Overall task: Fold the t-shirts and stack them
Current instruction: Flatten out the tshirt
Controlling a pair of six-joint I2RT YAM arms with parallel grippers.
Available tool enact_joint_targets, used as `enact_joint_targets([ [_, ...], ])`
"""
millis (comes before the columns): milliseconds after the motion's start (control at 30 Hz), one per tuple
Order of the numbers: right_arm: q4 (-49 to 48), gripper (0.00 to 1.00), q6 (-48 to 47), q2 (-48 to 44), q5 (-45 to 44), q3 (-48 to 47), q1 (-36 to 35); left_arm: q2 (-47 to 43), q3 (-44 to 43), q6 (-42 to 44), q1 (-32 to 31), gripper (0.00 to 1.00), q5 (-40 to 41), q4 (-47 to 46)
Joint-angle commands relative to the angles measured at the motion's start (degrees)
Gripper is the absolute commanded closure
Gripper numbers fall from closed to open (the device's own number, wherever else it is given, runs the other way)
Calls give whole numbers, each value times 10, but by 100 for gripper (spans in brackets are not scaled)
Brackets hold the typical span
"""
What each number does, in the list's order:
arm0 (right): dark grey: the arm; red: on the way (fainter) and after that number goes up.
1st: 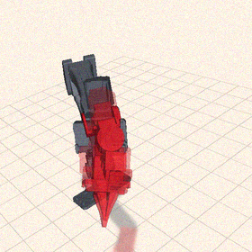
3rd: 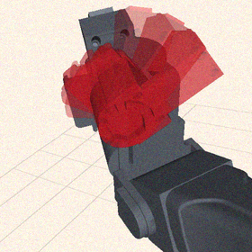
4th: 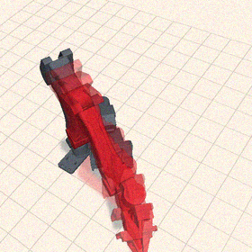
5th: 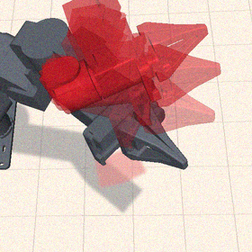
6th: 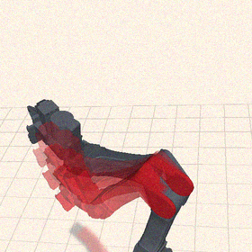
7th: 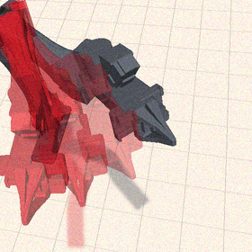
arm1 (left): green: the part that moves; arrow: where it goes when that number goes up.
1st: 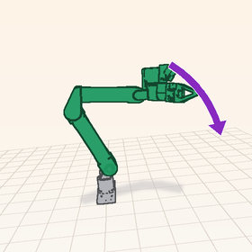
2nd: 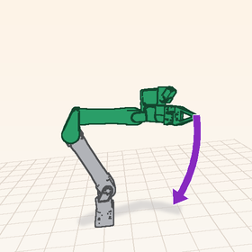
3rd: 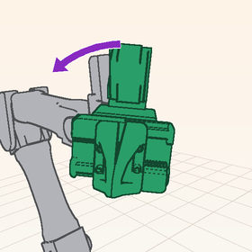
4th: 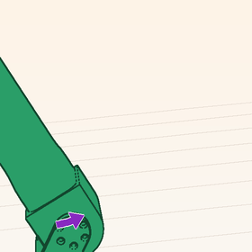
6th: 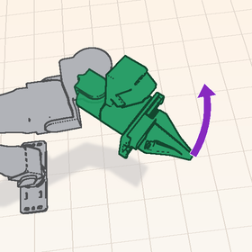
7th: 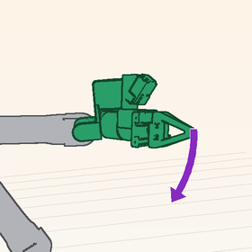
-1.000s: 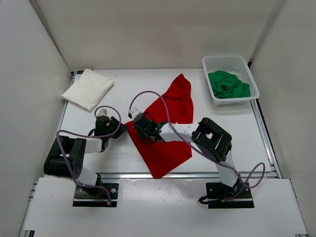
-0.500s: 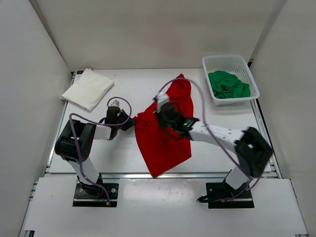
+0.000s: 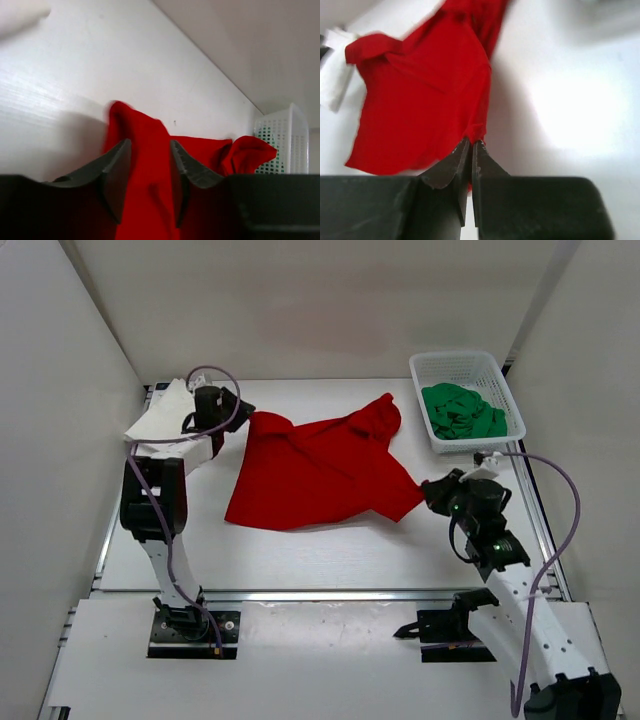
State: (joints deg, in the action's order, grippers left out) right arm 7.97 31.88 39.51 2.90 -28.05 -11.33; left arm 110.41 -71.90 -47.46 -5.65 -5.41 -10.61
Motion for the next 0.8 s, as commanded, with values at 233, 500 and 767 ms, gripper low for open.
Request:
enact_joint_targets([
  [233,84,100,80,-90,69,133,62,-240,268,59,-52,56,53,59],
  [500,31,100,105,-79,48,140,-40,-471,483,62,-12,53,96,140],
  [767,1,100,91,-78,78,142,-40,-477,539,34,15,50,105,137],
])
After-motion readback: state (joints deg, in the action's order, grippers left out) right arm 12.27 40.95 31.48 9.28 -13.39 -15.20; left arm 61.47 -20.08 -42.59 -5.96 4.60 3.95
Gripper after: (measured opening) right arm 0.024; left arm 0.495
